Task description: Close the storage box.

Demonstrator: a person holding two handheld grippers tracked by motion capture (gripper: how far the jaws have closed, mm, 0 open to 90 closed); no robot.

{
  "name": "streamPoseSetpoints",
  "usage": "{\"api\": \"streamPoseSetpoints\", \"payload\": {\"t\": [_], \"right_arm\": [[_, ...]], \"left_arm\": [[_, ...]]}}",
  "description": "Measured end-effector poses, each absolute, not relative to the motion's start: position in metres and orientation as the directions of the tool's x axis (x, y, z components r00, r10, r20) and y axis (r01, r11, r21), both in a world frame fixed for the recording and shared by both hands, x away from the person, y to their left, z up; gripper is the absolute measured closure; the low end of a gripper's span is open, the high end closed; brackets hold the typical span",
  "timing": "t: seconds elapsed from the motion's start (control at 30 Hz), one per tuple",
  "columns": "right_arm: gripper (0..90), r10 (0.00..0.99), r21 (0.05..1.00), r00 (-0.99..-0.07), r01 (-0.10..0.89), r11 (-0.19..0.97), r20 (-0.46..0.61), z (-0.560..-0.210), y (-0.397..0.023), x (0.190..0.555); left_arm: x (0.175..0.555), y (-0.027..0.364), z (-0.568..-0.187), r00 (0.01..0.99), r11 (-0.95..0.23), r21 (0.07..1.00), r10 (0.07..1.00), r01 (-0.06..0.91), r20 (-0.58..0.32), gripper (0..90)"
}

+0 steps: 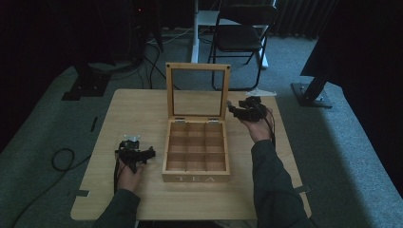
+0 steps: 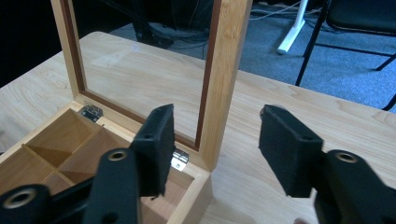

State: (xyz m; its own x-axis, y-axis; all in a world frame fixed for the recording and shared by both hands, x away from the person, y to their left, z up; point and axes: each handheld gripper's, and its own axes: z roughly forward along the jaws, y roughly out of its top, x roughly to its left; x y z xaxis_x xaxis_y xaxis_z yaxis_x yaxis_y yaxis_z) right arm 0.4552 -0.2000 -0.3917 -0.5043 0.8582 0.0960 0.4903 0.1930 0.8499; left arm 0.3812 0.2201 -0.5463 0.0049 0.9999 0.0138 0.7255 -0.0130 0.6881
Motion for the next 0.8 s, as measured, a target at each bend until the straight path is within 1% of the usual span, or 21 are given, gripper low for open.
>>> {"api": "streamPoseSetpoints", "payload": {"t": [0.33, 0.57, 0.7, 0.8], "right_arm": [[43.0, 0.854, 0.843, -0.515, 0.489, 0.223, 0.073, -0.384, -0.188, 0.474], [38.6, 0.857, 0.844, -0.511, 0.488, 0.222, 0.070, -0.386, -0.178, 0.489], [36.9, 0.864, 0.847, -0.497, 0.491, 0.206, 0.078, -0.383, -0.177, 0.498], [34.0, 0.858, 0.852, -0.507, 0.485, 0.200, 0.087, -0.379, -0.178, 0.504]], "left_arm": [[0.381, 0.220, -0.546, 0.007, -0.015, 0.688, 1.000, 0.726, 0.015, 1.6], [0.381, 0.220, -0.546, 0.005, -0.013, 0.688, 1.000, 0.726, 0.013, 1.6], [0.381, 0.220, -0.546, 0.006, -0.013, 0.687, 1.000, 0.726, 0.013, 1.6], [0.381, 0.220, -0.546, 0.006, -0.013, 0.688, 1.000, 0.726, 0.013, 1.6]]}}
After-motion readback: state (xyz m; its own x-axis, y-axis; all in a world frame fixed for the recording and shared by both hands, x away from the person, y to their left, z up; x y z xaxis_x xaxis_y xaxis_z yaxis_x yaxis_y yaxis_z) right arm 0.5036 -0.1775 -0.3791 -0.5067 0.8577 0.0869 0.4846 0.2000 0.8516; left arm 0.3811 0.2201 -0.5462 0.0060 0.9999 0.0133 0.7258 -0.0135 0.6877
